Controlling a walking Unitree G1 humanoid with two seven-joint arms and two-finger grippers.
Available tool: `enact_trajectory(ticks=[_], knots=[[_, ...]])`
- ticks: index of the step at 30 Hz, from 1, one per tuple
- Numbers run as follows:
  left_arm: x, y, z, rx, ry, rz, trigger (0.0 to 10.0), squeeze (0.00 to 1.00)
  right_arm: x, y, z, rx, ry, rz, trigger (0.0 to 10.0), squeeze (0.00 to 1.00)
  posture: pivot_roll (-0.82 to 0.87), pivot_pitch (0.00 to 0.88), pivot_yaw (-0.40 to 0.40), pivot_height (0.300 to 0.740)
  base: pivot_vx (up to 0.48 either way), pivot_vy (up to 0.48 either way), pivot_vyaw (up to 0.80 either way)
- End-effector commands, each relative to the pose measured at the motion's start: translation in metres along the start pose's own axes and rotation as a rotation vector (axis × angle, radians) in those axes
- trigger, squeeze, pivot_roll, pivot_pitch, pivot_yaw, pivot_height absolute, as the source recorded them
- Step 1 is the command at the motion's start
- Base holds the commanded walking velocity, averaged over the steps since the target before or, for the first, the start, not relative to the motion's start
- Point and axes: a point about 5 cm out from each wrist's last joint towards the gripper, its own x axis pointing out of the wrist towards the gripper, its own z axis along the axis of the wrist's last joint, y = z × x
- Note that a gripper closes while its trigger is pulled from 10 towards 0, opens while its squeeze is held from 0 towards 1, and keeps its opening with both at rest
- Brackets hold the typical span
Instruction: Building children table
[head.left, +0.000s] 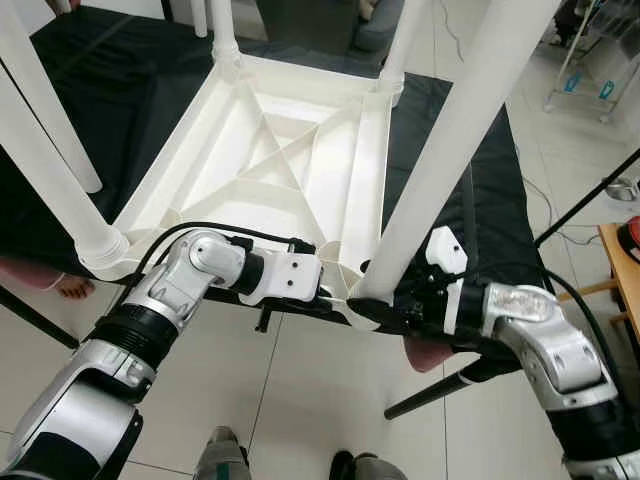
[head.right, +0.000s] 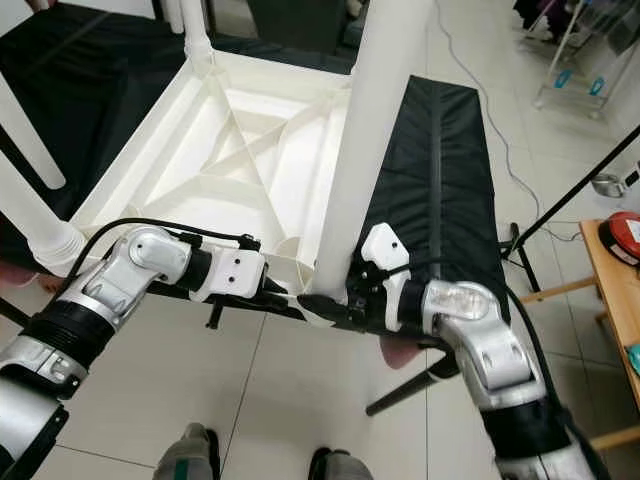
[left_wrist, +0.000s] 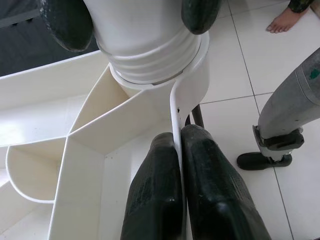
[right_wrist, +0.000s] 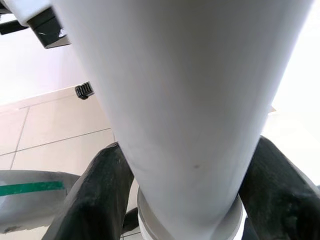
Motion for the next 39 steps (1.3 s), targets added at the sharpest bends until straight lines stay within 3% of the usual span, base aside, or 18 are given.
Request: enact_trajectory(ticks=[1,3,4,5,7,8,10,13,16,19,23,25,28,35,36,37,38,39], knots=[[0.011,0.005,0.03,0.148,-0.134,-0.002,0.0,0.0,0.009,0.004,-0.004,0.009,0.016,0.062,10.0,0.0,0.16,0.151,-0.072,0.74,0.0,0.0,0.0],[0.011,0.006,0.03,0.147,-0.138,0.0,0.0,0.0,0.017,-0.003,0.0,0.0,-0.014,0.044,10.0,0.0,0.16,0.151,-0.072,0.74,0.0,0.0,0.0],[0.011,0.006,0.03,0.146,-0.139,0.001,0.0,0.0,0.021,-0.005,0.001,-0.004,-0.029,0.013,4.8,0.0,0.16,0.154,-0.071,0.74,0.0,0.0,0.0],[0.011,0.006,0.03,0.146,-0.139,0.001,0.0,0.0,0.021,-0.005,0.001,-0.004,-0.029,0.013,4.8,0.0,0.16,0.154,-0.071,0.74,0.0,0.0,0.0],[0.011,0.006,0.031,0.145,-0.142,0.0,0.0,0.0,0.026,-0.008,-0.001,0.005,-0.032,-0.057,0.0,0.0,0.16,0.155,-0.069,0.74,0.0,0.0,0.0],[0.011,0.006,0.031,0.145,-0.142,0.0,0.0,0.0,0.026,-0.008,-0.001,0.005,-0.032,-0.057,0.0,0.0,0.16,0.155,-0.069,0.74,0.0,0.0,0.0],[0.011,0.008,0.032,0.146,-0.148,0.001,0.0,0.0,0.03,-0.012,-0.01,0.037,-0.01,-0.203,0.0,0.0,0.16,0.158,-0.07,0.74,0.0,0.0,0.0],[0.011,0.009,0.033,0.147,-0.152,0.003,0.0,0.0,0.031,-0.015,-0.016,0.056,0.005,-0.292,0.0,0.0,0.16,0.158,-0.07,0.74,0.0,0.0,0.0],[0.012,0.01,0.034,0.149,-0.16,0.002,0.0,0.0,0.032,-0.012,-0.033,0.165,0.057,-0.548,0.0,0.0,0.16,0.162,-0.07,0.74,0.0,0.0,0.0],[0.012,0.01,0.034,0.15,-0.163,0.0,0.0,0.0,0.03,-0.009,-0.039,0.183,0.074,-0.64,0.0,0.0,0.15,0.165,-0.07,0.74,0.0,0.0,0.0],[0.013,0.009,0.035,0.152,-0.171,-0.01,0.0,0.0,0.017,0.001,-0.051,0.294,0.154,-1.021,0.0,0.0,0.15,0.172,-0.068,0.74,0.0,0.0,0.0],[0.013,0.009,0.035,0.152,-0.171,-0.01,0.0,0.0,0.016,0.002,-0.052,0.301,0.157,-1.044,0.0,0.0,0.15,0.172,-0.068,0.74,0.0,0.0,0.0],[0.015,0.008,0.036,0.154,-0.182,-0.021,0.0,0.0,-0.001,0.014,-0.053,0.337,0.206,-1.343,0.0,0.0,0.14,0.177,-0.064,0.74,0.0,0.0,0.0],[0.017,0.008,0.037,0.155,-0.188,-0.026,0.0,0.0,-0.009,0.015,-0.047,0.326,0.177,-1.489,0.0,0.0,0.14,0.177,-0.064,0.74,0.0,0.0,0.0],[0.017,0.008,0.037,0.155,-0.189,-0.027,0.0,0.0,-0.007,0.014,-0.045,0.322,0.157,-1.471,7.3,0.0,0.13,0.176,-0.058,0.74,0.0,0.0,0.0],[0.017,0.008,0.037,0.155,-0.189,-0.027,0.0,0.0,-0.005,0.013,-0.044,0.32,0.145,-1.456,7.3,0.0,0.13,0.176,-0.058,0.74,0.0,0.0,0.0],[0.017,0.008,0.037,0.155,-0.189,-0.026,0.0,0.0,-0.004,0.012,-0.04,0.297,0.132,-1.457,10.0,0.0,0.13,0.176,-0.058,0.74,0.0,0.0,0.0],[0.017,0.008,0.037,0.155,-0.189,-0.026,0.0,0.0,-0.004,0.012,-0.04,0.297,0.132,-1.457,10.0,0.0,0.13,0.176,-0.058,0.74,0.0,0.0,0.0]])
